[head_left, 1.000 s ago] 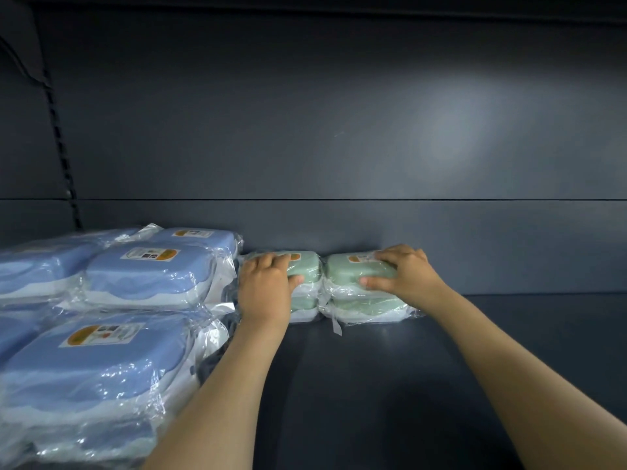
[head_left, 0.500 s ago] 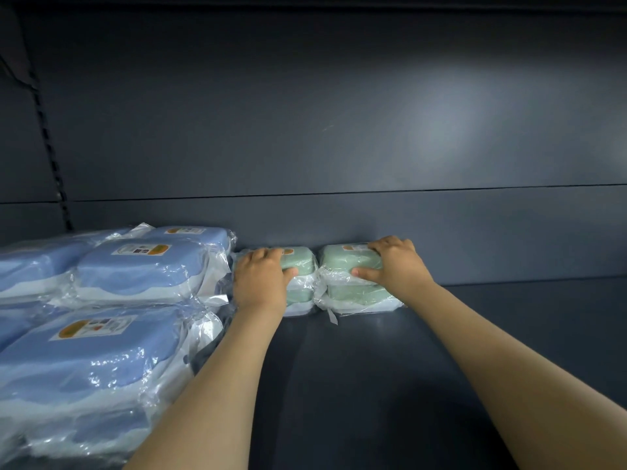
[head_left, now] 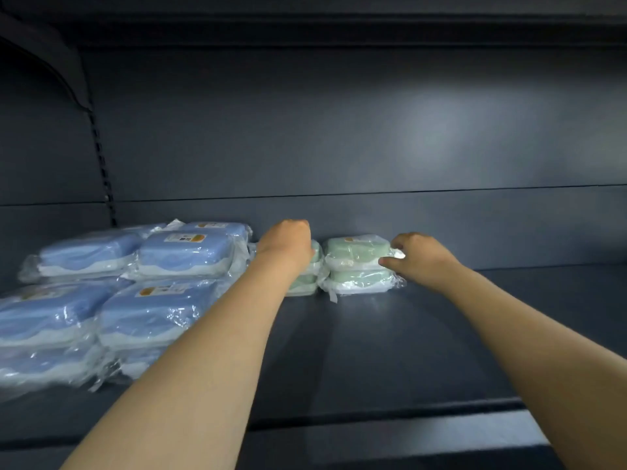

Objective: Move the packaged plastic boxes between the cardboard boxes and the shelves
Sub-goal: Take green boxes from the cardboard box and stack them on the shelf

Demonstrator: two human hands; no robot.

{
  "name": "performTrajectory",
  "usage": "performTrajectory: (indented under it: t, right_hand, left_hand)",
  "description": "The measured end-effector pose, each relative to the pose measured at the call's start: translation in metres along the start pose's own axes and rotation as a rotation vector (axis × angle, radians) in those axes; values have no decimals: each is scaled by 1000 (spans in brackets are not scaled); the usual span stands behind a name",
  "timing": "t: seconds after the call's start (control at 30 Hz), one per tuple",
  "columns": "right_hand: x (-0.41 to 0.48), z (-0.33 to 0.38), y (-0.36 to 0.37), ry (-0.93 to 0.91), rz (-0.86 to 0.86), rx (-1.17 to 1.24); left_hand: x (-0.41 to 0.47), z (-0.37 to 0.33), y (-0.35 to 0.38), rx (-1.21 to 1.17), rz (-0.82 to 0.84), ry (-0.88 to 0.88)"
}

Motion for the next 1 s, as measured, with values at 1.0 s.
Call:
performTrajectory:
  t: [1.0]
  right_hand:
    - [-426,-100,7,-260,369,-186]
  left_hand:
    - [-441,-131,13,-134,222,-18]
Point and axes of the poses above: each hand's wrist, its own x-axis towards the middle knuckle, its own y-axis out of the palm, z = x × y, the point moved 6 cm from there along x, towards the middle knuckle
